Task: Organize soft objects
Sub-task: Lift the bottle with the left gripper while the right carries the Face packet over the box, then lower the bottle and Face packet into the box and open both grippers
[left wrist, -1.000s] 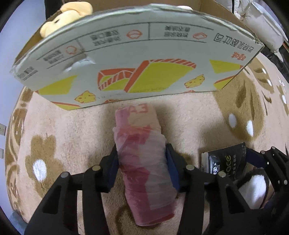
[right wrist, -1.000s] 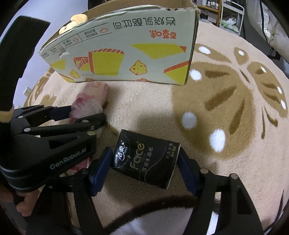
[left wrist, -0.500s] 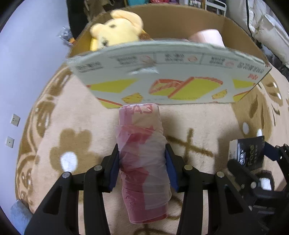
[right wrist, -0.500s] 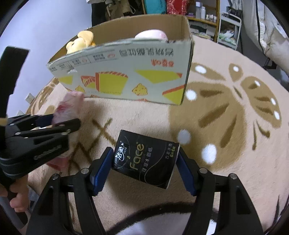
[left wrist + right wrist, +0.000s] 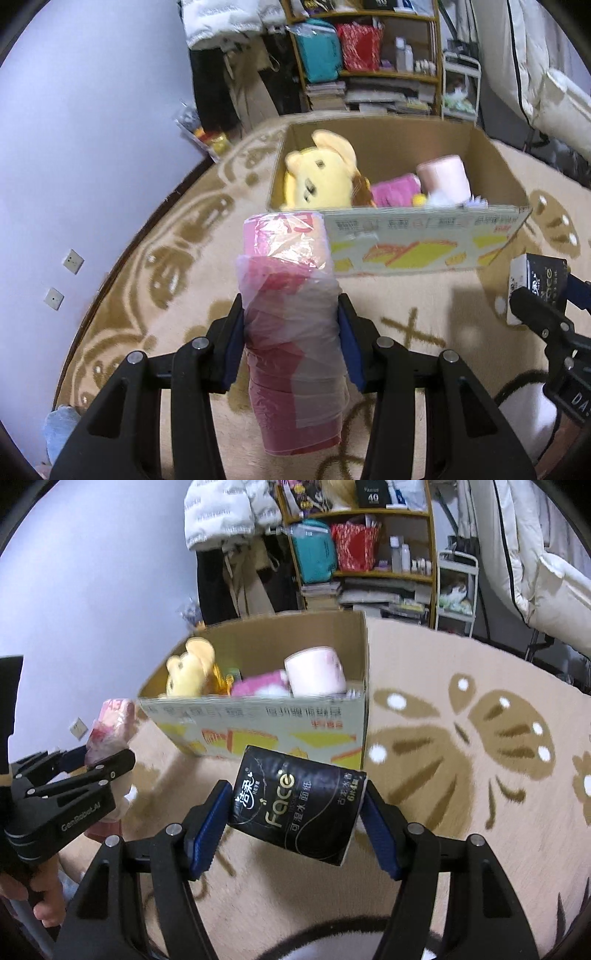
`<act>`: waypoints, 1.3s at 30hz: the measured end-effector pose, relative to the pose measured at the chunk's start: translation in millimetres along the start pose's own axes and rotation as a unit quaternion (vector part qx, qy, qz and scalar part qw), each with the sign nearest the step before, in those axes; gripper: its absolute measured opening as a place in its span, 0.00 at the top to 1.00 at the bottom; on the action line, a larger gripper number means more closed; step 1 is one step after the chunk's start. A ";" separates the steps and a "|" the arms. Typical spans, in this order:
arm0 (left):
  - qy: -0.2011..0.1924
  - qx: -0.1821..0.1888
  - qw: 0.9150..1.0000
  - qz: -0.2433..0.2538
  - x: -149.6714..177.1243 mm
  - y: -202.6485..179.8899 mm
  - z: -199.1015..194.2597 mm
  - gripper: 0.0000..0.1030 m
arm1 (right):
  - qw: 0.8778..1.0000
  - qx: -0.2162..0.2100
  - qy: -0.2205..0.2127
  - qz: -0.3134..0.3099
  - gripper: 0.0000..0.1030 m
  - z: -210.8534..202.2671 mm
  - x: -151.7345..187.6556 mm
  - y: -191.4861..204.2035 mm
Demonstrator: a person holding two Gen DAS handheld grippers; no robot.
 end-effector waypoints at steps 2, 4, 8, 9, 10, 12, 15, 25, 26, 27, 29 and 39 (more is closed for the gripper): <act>-0.011 -0.001 1.000 -0.008 -8.8 7.4 -3.1 0.57 | 1.000 -0.003 -0.013 0.001 0.29 -5.7 -6.7 2.6; -0.022 -0.004 1.000 -0.013 -13.8 13.2 -9.0 0.57 | 1.000 -0.004 -0.026 -0.003 0.29 -13.3 -12.8 6.9; -0.051 -0.018 0.998 -0.015 -26.2 24.9 -19.5 0.57 | 0.999 -0.008 -0.047 -0.012 0.29 -21.0 -28.0 10.6; -0.057 -0.019 0.998 -0.017 -29.6 27.7 -22.3 0.57 | 0.999 -0.008 -0.052 -0.014 0.29 -22.6 -32.0 11.1; -0.061 -0.019 0.998 -0.018 -31.4 30.5 -22.6 0.57 | 0.998 -0.009 -0.057 -0.017 0.29 -23.7 -36.7 12.0; -0.067 -0.013 0.997 -0.025 -37.2 34.8 -25.5 0.57 | 0.998 -0.010 -0.065 -0.019 0.29 -26.0 -43.6 13.2; -0.078 -0.006 0.996 -0.033 -48.0 40.1 -28.9 0.57 | 0.997 -0.011 -0.076 -0.027 0.29 -24.3 -55.0 14.0; -0.113 -0.017 0.993 -0.019 -95.6 35.7 -19.4 0.57 | 0.995 -0.002 -0.084 -0.061 0.29 7.0 -86.1 19.6; -0.123 -0.027 0.992 -0.007 -103.0 31.9 -20.0 0.57 | 0.995 -0.003 -0.083 -0.061 0.29 11.9 -87.1 19.2; -0.129 -0.029 0.991 -0.001 -108.4 29.3 -20.5 0.57 | 0.995 -0.003 -0.081 -0.060 0.29 16.7 -87.8 18.5; -0.135 -0.013 0.991 -0.004 -119.2 26.2 -19.4 0.57 | 0.996 -0.005 -0.075 -0.057 0.29 25.8 -88.2 16.8; -0.106 0.035 0.994 0.009 -125.7 9.0 21.4 0.56 | 0.997 -0.012 -0.062 -0.038 0.29 47.4 -88.7 5.4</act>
Point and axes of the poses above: each gripper's, at about its wrist camera, not at the fingertips, and z roughly the way its jaws point, y to its left, x to its underside, the point moved 3 cm from there along z, roughly the way its jaws point, and after that the axes turned 2 degrees about x, right-handed, at the moved point
